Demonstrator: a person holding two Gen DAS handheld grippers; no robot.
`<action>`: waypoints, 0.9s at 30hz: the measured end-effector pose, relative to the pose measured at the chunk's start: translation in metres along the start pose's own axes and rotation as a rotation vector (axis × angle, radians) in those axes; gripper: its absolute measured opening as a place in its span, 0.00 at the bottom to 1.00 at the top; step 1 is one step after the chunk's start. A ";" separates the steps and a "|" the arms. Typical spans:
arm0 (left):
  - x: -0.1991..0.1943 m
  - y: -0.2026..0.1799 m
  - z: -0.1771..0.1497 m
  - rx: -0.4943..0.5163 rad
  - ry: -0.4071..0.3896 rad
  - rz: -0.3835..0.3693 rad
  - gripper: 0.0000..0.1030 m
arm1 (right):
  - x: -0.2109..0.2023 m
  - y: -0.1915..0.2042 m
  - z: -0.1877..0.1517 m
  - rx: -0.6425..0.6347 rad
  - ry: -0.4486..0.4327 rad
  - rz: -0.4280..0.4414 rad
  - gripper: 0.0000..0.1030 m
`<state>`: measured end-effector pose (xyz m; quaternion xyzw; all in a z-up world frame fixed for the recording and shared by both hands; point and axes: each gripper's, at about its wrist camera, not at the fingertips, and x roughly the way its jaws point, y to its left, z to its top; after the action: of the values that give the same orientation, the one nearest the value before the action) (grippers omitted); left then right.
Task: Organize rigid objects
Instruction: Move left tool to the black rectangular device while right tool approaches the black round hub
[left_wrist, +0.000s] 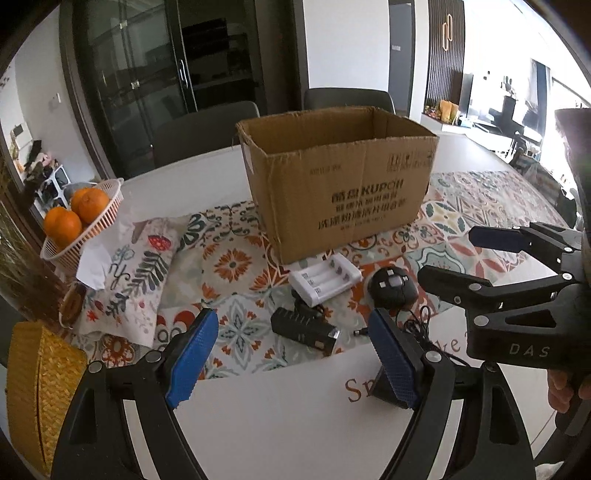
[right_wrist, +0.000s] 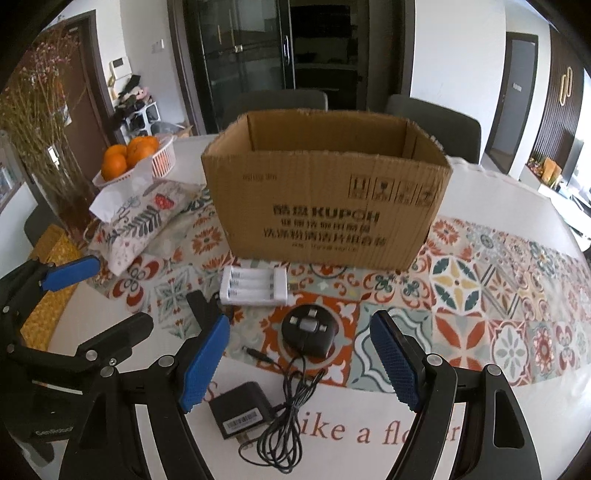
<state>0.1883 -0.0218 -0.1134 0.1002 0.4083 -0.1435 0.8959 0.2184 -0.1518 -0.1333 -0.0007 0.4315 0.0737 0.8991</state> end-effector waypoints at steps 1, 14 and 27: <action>0.002 -0.001 -0.001 0.002 0.006 -0.004 0.84 | 0.002 0.000 -0.002 0.002 0.007 0.003 0.77; 0.029 -0.003 -0.009 0.038 0.031 -0.036 0.86 | 0.033 -0.007 -0.013 0.029 0.087 0.020 0.77; 0.057 -0.004 -0.014 0.140 0.034 -0.062 0.88 | 0.064 -0.006 -0.020 0.026 0.127 0.019 0.77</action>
<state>0.2128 -0.0310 -0.1665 0.1523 0.4152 -0.1980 0.8747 0.2431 -0.1504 -0.1961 0.0103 0.4885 0.0767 0.8691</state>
